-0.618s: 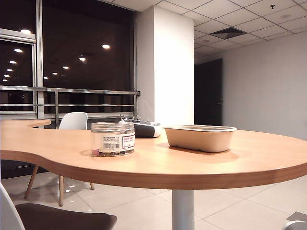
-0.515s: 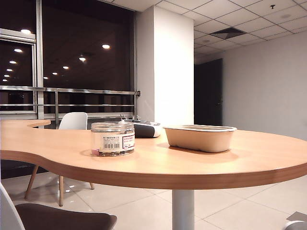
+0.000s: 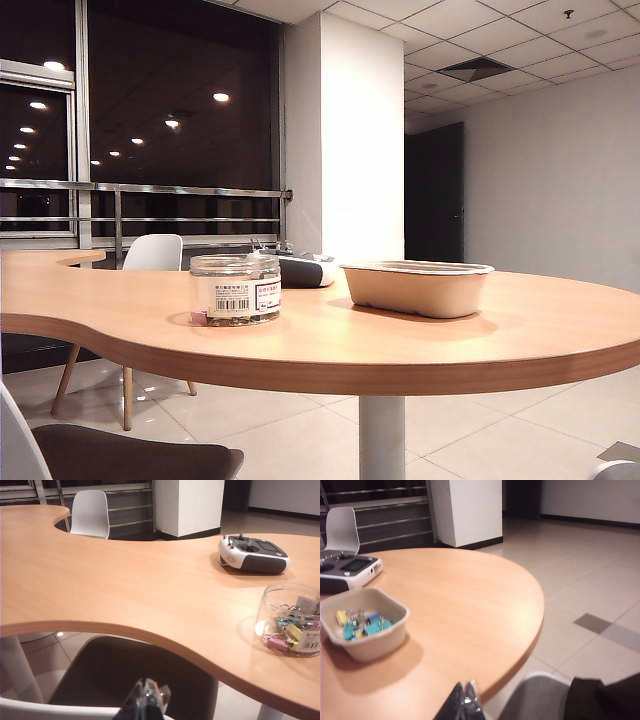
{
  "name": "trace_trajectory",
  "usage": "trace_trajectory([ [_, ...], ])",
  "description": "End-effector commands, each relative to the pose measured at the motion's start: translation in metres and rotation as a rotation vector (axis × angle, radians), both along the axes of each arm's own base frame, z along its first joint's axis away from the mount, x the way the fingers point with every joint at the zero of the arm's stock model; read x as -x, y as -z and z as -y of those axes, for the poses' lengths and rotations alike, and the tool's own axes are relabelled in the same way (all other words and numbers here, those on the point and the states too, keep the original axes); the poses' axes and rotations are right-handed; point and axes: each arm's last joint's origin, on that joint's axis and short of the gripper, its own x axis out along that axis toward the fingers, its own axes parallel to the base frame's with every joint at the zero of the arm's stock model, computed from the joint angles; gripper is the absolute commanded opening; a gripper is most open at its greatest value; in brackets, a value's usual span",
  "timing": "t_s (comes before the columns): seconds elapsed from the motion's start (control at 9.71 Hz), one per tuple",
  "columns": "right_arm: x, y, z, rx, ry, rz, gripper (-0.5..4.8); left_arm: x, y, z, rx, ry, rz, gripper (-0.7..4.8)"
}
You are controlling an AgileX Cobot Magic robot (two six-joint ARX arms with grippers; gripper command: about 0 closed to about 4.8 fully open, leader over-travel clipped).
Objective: Pick up the box filled with clips, pour some clips from it into the rectangular paper box, and then put the clip box back on the table.
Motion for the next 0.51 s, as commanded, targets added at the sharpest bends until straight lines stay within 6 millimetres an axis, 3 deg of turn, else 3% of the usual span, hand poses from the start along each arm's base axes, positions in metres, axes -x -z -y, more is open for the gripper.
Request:
trace_trajectory([
  [0.1, 0.012, -0.045, 0.0, 0.001, 0.003, 0.114, -0.06, 0.001, -0.01, 0.0, 0.106, -0.012, 0.051, -0.06],
  [0.21, 0.02, -0.067, 0.0, 0.0, 0.003, 0.164, -0.06, 0.008, -0.034, -0.002, 0.229, -0.068, 0.103, -0.06],
  [0.31, 0.024, -0.085, 0.0, -0.001, 0.003, 0.17, -0.06, 0.016, -0.056, -0.002, 0.244, -0.068, 0.118, -0.06],
  [0.41, 0.021, -0.129, 0.0, -0.001, 0.003, 0.182, -0.06, 0.021, -0.095, -0.002, 0.245, -0.063, 0.158, -0.06],
  [0.51, 0.013, -0.15, 0.0, 0.0, 0.003, 0.174, -0.06, 0.016, -0.114, -0.002, 0.252, -0.064, 0.15, -0.06],
])
